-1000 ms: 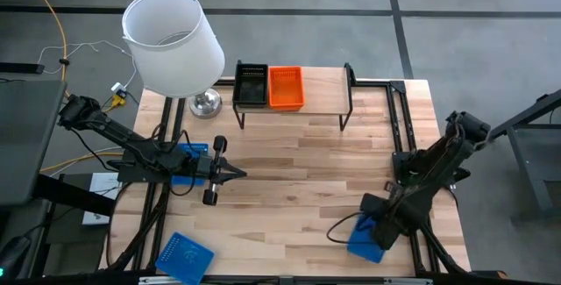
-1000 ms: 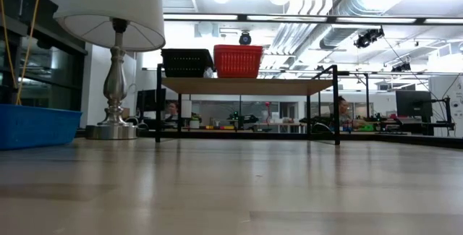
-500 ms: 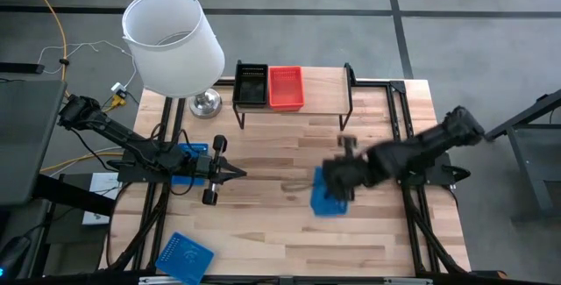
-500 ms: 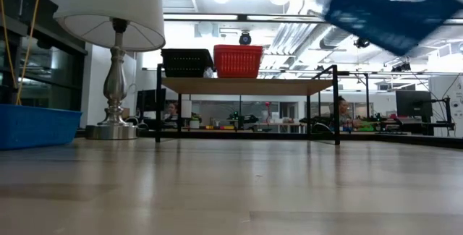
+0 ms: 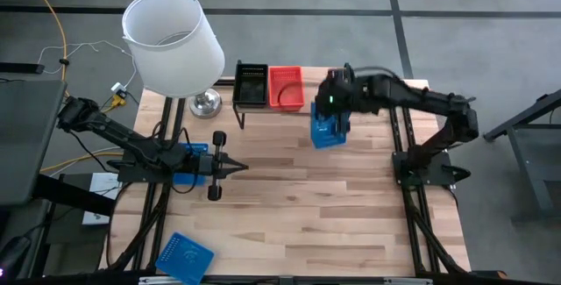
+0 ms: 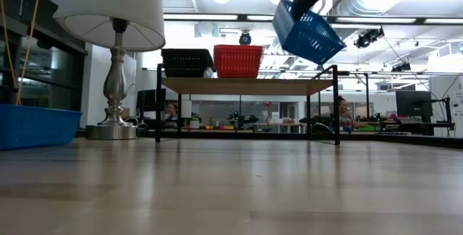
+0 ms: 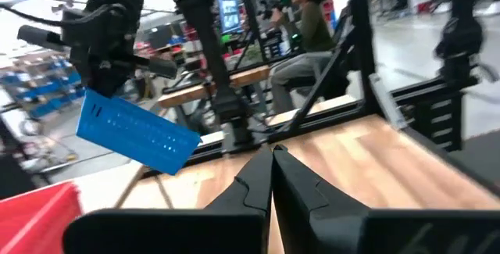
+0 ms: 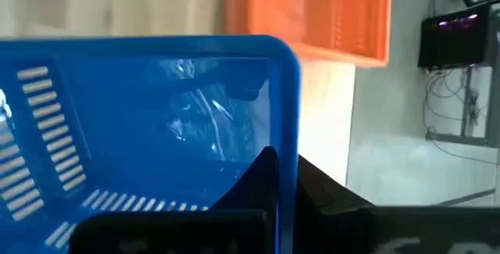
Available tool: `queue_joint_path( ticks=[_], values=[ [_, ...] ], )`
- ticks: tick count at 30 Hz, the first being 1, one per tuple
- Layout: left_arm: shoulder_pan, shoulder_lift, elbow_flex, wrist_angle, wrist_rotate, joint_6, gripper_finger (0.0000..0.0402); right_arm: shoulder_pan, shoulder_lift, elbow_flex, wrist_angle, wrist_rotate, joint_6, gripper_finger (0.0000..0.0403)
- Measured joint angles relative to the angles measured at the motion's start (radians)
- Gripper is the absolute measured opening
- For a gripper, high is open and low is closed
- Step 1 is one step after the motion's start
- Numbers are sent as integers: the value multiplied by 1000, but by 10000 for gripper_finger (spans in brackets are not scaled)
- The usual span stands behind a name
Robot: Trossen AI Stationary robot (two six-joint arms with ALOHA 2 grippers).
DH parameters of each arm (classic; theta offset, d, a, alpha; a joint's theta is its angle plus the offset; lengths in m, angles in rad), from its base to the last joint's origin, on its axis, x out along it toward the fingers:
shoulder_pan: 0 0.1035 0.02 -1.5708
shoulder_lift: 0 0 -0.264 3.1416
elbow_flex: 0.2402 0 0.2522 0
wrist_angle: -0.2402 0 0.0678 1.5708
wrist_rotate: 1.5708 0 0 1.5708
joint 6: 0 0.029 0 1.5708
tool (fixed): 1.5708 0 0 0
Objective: Stack baskets on shelf by color
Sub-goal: Put the bottom right blue bin on the shelf
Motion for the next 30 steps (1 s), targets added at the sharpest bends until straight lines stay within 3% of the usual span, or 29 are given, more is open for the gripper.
queue_joint_path(
  ticks=[5, 10, 30],
  values=[
    [76, 0, 0, -17, 10, 38, 0, -170, 0, 0, 53, -96, -105, 0],
    [153, 0, 0, -27, 15, 35, 0, -269, 3, 0, 76, -142, -133, 0],
    [258, 0, 0, -65, 42, 63, 0, -356, 170, 0, 165, -123, -212, 1]
  ],
)
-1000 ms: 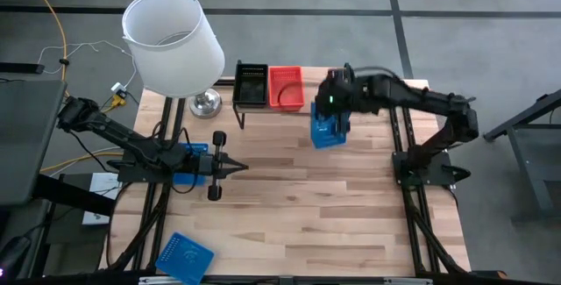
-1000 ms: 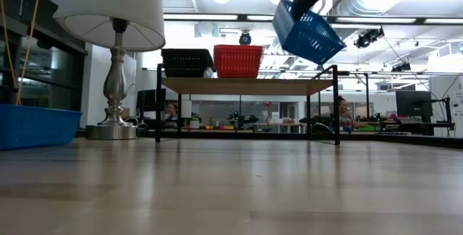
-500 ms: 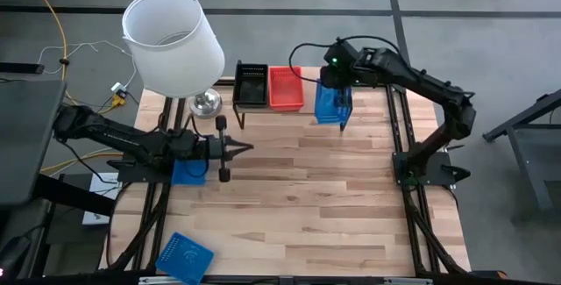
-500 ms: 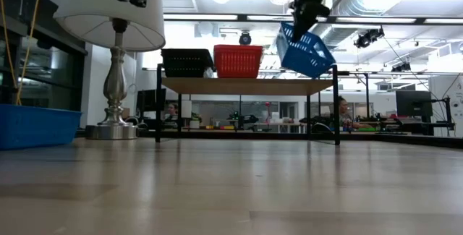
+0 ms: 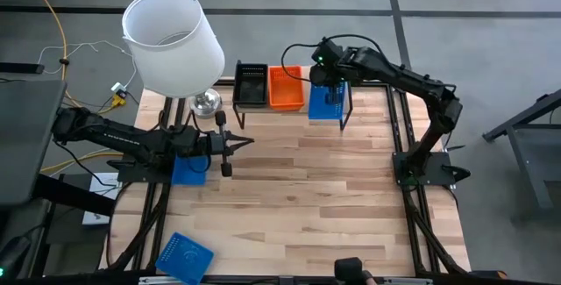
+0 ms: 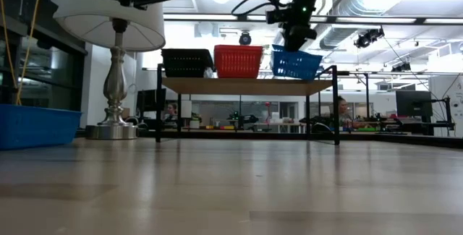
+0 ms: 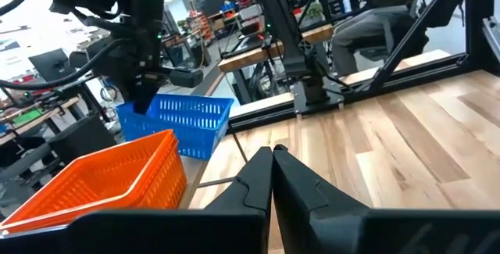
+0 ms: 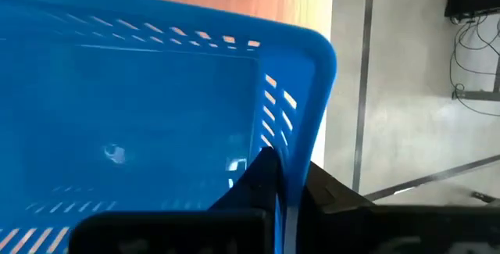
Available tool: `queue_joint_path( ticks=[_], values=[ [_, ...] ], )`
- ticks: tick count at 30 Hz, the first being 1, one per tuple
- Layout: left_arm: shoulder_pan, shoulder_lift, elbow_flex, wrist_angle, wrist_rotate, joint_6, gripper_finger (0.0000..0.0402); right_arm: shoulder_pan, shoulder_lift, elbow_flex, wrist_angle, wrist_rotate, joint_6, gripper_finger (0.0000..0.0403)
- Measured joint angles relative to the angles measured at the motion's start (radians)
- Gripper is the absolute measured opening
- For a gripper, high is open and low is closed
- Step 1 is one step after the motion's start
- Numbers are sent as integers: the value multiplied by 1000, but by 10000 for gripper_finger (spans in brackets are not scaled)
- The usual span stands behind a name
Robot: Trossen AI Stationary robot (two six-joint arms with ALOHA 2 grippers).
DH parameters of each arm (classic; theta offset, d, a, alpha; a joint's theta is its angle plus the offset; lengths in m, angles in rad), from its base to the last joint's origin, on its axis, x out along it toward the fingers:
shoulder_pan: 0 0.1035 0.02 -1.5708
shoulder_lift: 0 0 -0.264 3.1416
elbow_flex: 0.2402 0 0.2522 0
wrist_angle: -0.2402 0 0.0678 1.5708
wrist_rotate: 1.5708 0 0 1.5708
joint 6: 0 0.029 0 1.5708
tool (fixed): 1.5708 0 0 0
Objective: Stack baskets on shelf by color
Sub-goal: Put the bottom right blue bin on the shelf
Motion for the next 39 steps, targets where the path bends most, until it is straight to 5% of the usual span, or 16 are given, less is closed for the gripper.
queue_joint_path(
  ticks=[10, 25, 39],
  values=[
    [0, 0, 0, -14, 0, -8, 1, -19, 31, 0, 21, -16, 10, 8],
    [0, 0, 0, -14, 0, -8, 1, -20, 35, -1, 124, 72, 9, 146],
    [0, 0, 0, -29, -9, -8, 1, 17, -116, -1, 1, 146, 128, 152]
  ],
)
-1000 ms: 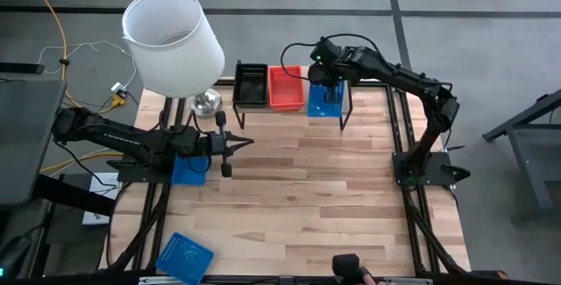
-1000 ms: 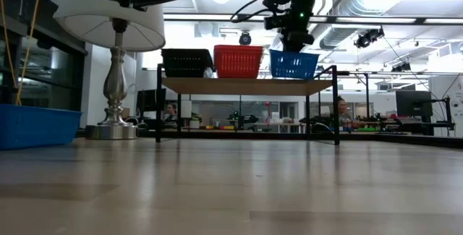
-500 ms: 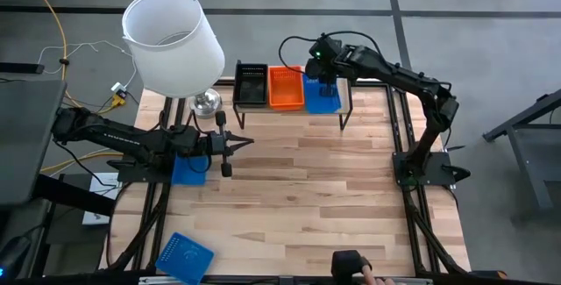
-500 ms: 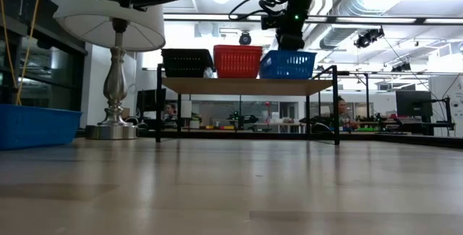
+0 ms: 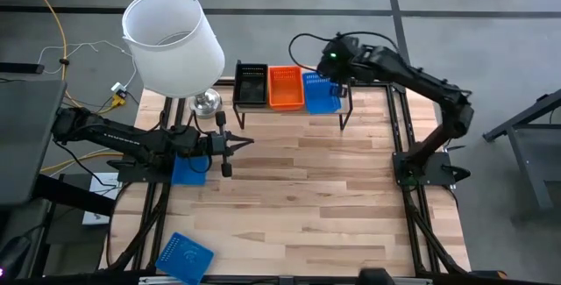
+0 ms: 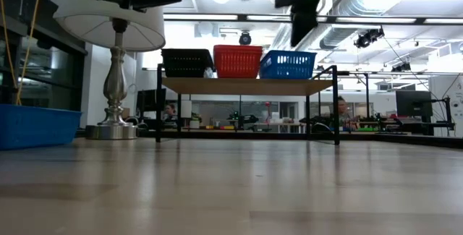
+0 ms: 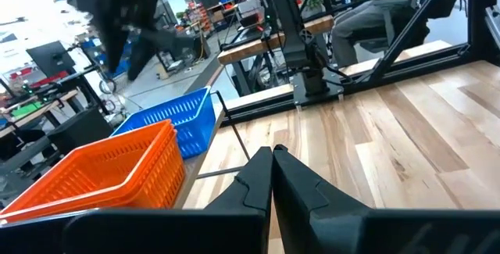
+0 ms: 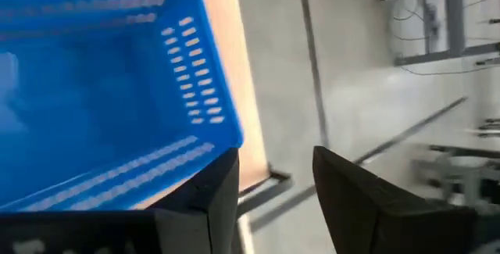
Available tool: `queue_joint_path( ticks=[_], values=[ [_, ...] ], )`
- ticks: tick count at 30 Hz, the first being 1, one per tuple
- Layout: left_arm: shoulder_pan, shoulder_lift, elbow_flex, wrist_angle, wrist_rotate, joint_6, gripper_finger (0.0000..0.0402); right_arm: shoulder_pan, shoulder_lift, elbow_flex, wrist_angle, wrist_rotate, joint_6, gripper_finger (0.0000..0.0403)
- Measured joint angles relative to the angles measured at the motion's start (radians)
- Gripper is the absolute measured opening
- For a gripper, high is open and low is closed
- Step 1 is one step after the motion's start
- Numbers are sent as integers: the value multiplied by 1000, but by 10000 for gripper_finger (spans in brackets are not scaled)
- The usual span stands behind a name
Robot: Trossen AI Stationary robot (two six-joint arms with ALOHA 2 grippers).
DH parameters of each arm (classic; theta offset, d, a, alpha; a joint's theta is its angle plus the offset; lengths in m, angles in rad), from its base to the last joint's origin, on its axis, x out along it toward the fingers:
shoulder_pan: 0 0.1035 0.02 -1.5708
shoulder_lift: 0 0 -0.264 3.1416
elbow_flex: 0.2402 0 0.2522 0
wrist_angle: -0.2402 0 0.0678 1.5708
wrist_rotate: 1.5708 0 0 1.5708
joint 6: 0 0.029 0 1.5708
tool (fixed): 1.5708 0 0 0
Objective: Stack baskets on shelf by color
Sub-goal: Put the bottom right blue bin on the shelf
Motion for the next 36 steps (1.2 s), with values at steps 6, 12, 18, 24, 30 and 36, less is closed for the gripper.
queue_joint_path(
  ticks=[6, 12, 18, 24, 30, 36],
  values=[
    [0, 0, 0, 0, -3, 32, 0, 53, -106, 0, -189, -149, 188, 89],
    [0, 0, 0, 0, -3, 26, 0, 170, -179, -109, -262, -272, 342, 14],
    [0, 0, 0, 0, -3, 26, 0, 262, -289, -421, -29, -268, 355, 4],
    [0, 0, 0, 3, -3, 26, 0, 306, -345, -576, 224, -227, 352, 2],
    [0, 0, 0, 7, 7, 25, 0, 316, -346, -612, 315, -189, 353, 0],
    [-3, 0, 0, 0, 23, 25, 0, 310, -344, -622, 393, -155, 344, 0]
  ],
)
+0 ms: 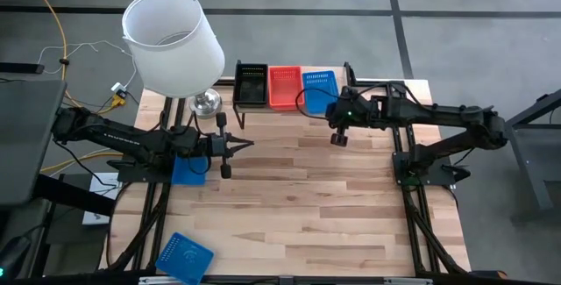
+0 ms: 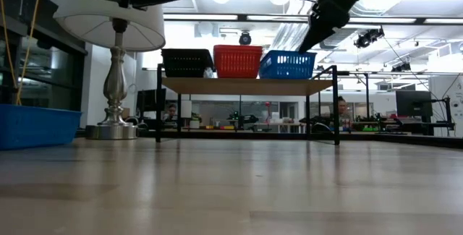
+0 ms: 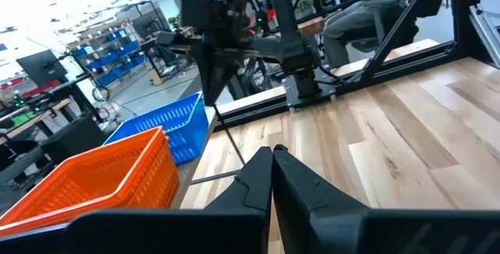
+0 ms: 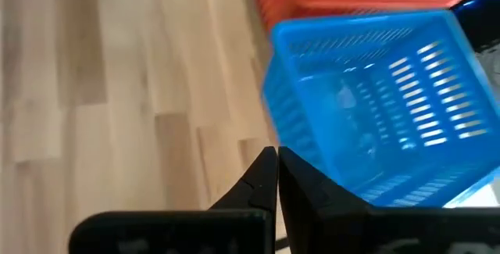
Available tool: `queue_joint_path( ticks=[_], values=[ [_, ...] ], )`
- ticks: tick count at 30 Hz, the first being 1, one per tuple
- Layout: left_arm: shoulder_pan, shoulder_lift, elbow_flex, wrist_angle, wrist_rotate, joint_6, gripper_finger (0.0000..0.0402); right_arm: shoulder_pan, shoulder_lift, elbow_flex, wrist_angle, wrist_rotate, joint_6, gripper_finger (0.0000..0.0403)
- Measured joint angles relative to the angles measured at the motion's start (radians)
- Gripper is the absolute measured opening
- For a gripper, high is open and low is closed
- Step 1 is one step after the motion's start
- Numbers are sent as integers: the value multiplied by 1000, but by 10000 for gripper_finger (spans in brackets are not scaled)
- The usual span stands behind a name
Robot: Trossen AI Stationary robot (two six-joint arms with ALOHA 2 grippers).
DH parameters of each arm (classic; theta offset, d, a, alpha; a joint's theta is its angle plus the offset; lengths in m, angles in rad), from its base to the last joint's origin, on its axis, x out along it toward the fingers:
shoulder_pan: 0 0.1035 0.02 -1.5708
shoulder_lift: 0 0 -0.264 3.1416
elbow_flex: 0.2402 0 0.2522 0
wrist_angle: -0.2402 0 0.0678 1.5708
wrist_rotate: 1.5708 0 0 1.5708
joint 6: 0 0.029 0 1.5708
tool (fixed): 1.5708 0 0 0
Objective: Stack baskets on shelf by color
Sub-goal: Put the bottom right blue bin on the shelf, then stack the top blue bin on top of the blue bin on the shelf
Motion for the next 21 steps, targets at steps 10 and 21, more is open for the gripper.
queue_joint_path(
  ticks=[10, 21],
  values=[
    [0, 0, 0, 0, 0, -2, 0, -22, 53, 0, 81, 24, -11, 0],
    [-1, 0, 0, -40, -12, 0, 0, 48, 2, 18, 27, 45, 11, 0]
  ],
)
